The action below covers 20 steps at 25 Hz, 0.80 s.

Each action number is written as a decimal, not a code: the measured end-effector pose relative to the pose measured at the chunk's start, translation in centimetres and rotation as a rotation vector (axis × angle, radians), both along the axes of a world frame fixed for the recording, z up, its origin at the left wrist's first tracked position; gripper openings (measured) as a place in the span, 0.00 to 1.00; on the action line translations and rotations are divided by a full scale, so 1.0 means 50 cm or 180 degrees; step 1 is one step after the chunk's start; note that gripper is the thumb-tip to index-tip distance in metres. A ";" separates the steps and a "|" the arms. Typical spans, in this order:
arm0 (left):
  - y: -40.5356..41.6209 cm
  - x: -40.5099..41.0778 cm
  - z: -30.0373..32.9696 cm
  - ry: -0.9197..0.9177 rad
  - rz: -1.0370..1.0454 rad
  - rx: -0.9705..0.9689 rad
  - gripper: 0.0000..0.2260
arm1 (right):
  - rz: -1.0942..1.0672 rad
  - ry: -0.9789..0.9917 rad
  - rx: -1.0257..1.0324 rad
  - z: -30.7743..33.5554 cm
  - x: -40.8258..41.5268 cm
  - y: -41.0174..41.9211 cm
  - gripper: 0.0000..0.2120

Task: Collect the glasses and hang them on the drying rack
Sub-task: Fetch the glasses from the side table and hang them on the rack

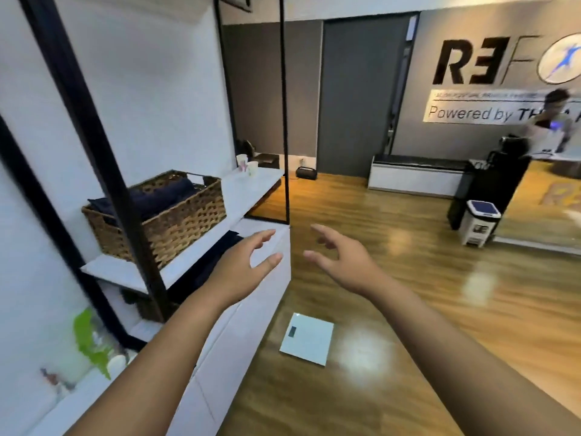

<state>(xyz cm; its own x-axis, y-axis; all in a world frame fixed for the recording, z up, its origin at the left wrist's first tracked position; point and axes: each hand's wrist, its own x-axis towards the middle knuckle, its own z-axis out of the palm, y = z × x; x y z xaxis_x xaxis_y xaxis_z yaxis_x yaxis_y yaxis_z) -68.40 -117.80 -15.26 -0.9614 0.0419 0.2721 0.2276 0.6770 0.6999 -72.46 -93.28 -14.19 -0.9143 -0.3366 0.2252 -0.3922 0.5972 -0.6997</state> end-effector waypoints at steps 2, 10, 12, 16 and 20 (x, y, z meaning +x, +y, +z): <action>0.081 -0.064 0.016 0.0009 -0.0293 -0.0067 0.26 | -0.0361 0.0065 -0.0036 0.006 -0.015 0.098 0.33; 0.342 -0.322 0.057 0.0046 -0.1506 -0.0168 0.26 | -0.1560 0.0014 -0.0231 0.014 -0.104 0.321 0.31; 0.395 -0.389 0.058 0.0070 -0.1803 -0.0167 0.25 | -0.1828 0.0022 -0.0268 0.015 -0.128 0.353 0.31; 0.491 -0.491 0.041 0.0050 -0.2419 -0.0210 0.25 | -0.2317 0.0026 -0.0405 0.009 -0.147 0.396 0.30; 0.568 -0.540 0.016 -0.0051 -0.2963 -0.0235 0.29 | -0.2631 0.0006 -0.0446 -0.013 -0.160 0.432 0.30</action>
